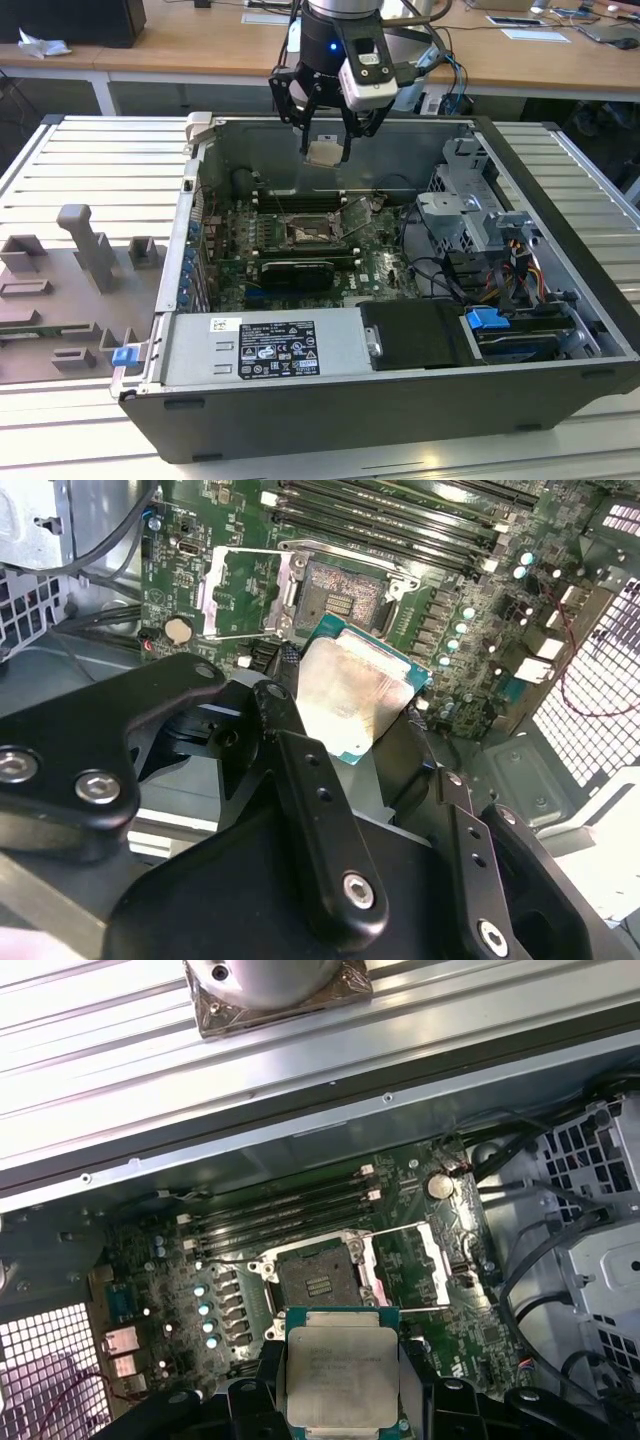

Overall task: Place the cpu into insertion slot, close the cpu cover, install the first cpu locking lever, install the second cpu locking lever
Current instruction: 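Place the cpu into insertion slot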

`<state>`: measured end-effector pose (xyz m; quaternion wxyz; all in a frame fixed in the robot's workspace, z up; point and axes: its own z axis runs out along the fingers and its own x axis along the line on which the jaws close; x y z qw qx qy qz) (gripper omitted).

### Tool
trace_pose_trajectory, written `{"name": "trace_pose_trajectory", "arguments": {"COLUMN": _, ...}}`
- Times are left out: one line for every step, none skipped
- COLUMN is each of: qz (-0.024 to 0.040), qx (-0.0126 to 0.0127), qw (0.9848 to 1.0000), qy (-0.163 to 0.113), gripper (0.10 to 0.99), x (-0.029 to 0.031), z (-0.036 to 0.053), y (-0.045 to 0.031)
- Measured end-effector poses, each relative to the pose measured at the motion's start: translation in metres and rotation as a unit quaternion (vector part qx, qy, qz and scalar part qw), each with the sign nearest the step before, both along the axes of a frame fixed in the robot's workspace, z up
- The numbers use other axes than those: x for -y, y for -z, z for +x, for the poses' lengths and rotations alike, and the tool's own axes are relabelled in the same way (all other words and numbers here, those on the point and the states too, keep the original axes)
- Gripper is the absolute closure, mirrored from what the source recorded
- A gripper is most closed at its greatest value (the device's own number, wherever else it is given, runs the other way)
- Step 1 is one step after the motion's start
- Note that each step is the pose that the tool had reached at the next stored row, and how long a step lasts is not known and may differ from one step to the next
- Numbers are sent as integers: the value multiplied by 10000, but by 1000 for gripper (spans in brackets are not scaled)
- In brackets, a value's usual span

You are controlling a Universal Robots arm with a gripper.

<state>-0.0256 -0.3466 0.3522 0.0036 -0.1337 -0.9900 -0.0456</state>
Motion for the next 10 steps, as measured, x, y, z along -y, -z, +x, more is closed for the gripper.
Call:
{"name": "trace_pose_trajectory", "arguments": {"qz": 0, "qx": 0, "qw": 10000, "qy": 10, "gripper": 545, "x": 0, "z": 0, "y": 0}}
{"name": "trace_pose_trajectory", "arguments": {"qz": 0, "qx": 0, "qw": 10000, "qy": 25, "gripper": 545, "x": 0, "z": 0, "y": 0}}
{"name": "trace_pose_trajectory", "arguments": {"qz": 0, "qx": 0, "qw": 10000, "qy": 39, "gripper": 545, "x": 0, "z": 0, "y": 0}}
{"name": "trace_pose_trajectory", "arguments": {"qz": 0, "qx": 0, "qw": 10000, "qy": 52, "gripper": 545, "x": 0, "z": 0, "y": 1}}
{"name": "trace_pose_trajectory", "arguments": {"qz": 0, "qx": 0, "qw": 10000, "qy": 77, "gripper": 545, "x": 0, "z": 0, "y": 1}}
{"name": "trace_pose_trajectory", "arguments": {"qz": 0, "qx": 0, "qw": 10000, "qy": 95, "gripper": 545, "x": 0, "z": 0, "y": 1}}
{"name": "trace_pose_trajectory", "arguments": {"qz": 0, "qx": 0, "qw": 9999, "qy": 105, "gripper": 545, "x": 0, "z": 0, "y": 2}}
{"name": "trace_pose_trajectory", "arguments": {"qz": 0, "qx": 0, "qw": 9999, "qy": 135, "gripper": 545, "x": 0, "z": 0, "y": 3}}
{"name": "trace_pose_trajectory", "arguments": {"qz": 0, "qx": 0, "qw": 9999, "qy": 155, "gripper": 545, "x": 0, "z": 0, "y": 3}}
{"name": "trace_pose_trajectory", "arguments": {"qz": 0, "qx": 0, "qw": 9999, "qy": 171, "gripper": 545, "x": 0, "z": 0, "y": 3}}
